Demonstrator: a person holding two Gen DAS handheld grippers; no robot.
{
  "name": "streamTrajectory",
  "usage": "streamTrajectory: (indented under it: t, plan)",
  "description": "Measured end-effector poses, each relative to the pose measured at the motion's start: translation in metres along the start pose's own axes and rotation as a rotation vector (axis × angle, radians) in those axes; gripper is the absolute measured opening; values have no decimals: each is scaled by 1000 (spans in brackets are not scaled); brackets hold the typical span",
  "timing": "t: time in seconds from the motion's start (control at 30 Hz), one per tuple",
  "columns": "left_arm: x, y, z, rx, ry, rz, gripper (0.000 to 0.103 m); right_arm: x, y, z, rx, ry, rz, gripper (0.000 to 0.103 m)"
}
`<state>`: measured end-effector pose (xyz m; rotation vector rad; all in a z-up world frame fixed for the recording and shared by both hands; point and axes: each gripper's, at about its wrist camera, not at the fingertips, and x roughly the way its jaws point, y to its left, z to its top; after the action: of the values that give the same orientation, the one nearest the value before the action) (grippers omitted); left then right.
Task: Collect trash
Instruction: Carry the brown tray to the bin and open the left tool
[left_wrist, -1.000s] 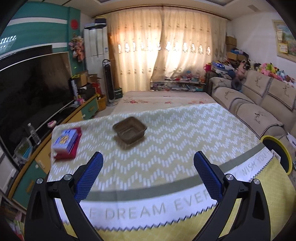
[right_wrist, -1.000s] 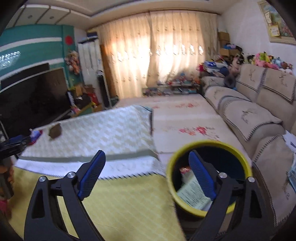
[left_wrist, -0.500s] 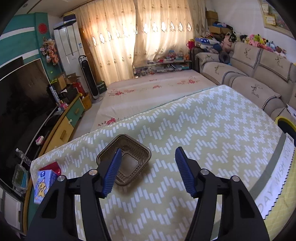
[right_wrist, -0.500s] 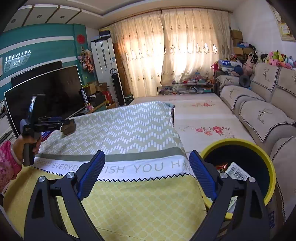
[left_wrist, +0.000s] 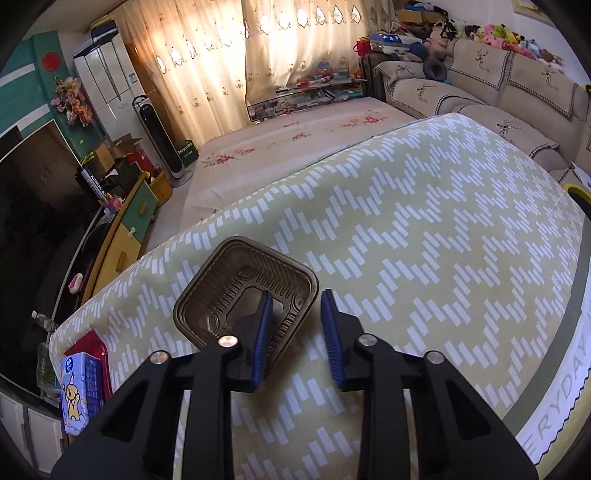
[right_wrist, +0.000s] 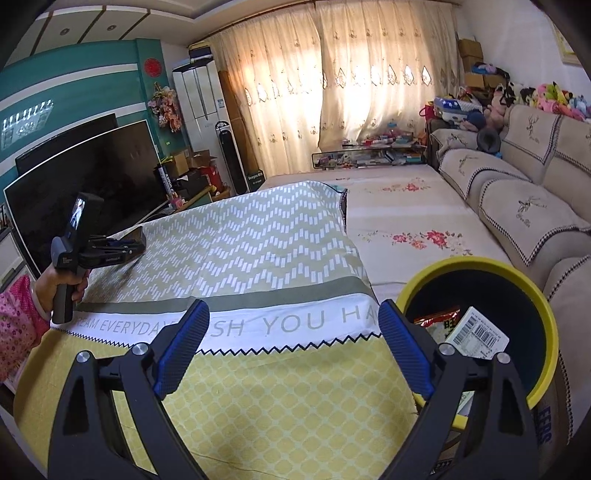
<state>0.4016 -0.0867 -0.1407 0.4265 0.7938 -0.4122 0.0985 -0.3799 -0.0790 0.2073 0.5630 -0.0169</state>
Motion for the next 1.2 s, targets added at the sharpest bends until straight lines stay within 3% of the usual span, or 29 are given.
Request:
streamTrajectory:
  t: [0.07,0.13,0.33,0.57,0.67,0.8,0.9,1.2]
  plan:
    - [1,-1,-2,-5,2,-8,10,-1,0,0,5,1,-1,88]
    - [0,-3,-5,1,4,-5,6,0,-1,0,4,2,-3,88]
    - [-18,-12,-15,-17,-7,7,5,0,-1,0,2,-1,-12,88]
    - [-76,-46,-25,-40,-61,-14,5,-10,1,0,-3,-53,-22,88]
    - [-106,-75,-27,-15,-87,-39,5,-18,1,-1,-60,-66,-65,88]
    - [-142,-127,-22,23,-115,-109,5,-42,-22,-3,-11,-76,-66,88]
    - [-161,-169,-14,48,-145,-168,5,-67,-45,-10,10,-97,-120,88]
    - [-182,-303,29,181,-194,-370,5,-127,-117,-36,84,-120,-290,88]
